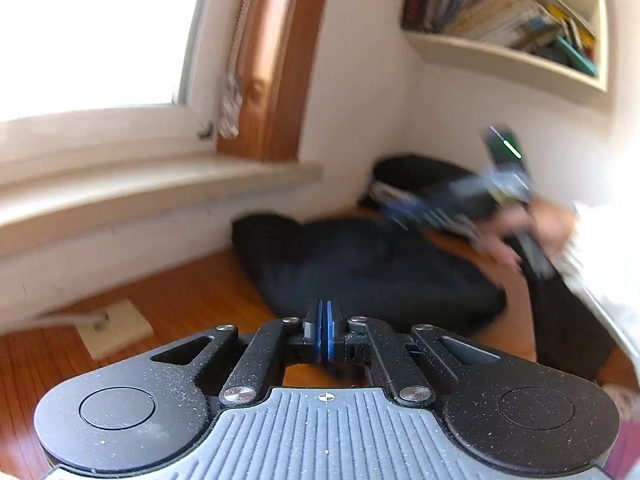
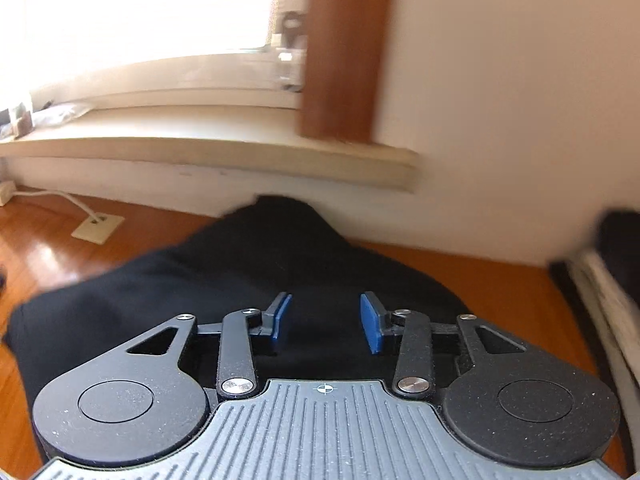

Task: Fold clothes
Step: 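Close the left tool on the pants edge and smooth it flat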

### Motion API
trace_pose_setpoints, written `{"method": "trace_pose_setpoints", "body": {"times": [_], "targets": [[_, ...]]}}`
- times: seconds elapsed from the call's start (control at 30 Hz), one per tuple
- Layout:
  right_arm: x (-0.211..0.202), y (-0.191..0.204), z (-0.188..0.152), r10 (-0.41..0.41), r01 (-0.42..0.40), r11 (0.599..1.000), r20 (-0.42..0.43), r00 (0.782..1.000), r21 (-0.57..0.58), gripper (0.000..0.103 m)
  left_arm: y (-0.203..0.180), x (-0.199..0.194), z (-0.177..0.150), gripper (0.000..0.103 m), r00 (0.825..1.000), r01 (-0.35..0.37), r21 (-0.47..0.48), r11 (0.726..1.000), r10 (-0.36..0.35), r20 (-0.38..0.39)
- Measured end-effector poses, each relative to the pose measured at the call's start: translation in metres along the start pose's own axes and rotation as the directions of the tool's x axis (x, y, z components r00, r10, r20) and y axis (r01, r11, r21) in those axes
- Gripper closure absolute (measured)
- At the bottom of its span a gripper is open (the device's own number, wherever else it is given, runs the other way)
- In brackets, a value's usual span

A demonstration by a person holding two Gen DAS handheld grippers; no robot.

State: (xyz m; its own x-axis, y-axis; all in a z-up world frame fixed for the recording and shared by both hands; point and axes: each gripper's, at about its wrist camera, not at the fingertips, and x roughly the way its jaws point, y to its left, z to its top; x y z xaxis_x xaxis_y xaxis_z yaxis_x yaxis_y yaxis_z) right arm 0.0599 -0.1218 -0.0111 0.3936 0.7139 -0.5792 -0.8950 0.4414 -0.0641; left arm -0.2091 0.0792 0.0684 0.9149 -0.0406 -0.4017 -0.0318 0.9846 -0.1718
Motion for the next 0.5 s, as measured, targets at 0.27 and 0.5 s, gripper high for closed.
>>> {"method": "trace_pose_setpoints", "body": {"times": [0.27,0.5], "targets": [[-0.035,0.01,-0.065,0.04,-0.038,0.998,0.022,0.999,-0.053,0.066,-0.02,0.063,0.013,0.102,0.992,0.049,0.017,0.999,-0.046,-0.119],[-0.066,0.023,-0.076,0.05,-0.052,0.999,0.15,0.987,0.004,0.071,-0.018,0.067,-0.013,0.102,0.985,0.039,0.032,0.999,-0.033,-0.169]]}}
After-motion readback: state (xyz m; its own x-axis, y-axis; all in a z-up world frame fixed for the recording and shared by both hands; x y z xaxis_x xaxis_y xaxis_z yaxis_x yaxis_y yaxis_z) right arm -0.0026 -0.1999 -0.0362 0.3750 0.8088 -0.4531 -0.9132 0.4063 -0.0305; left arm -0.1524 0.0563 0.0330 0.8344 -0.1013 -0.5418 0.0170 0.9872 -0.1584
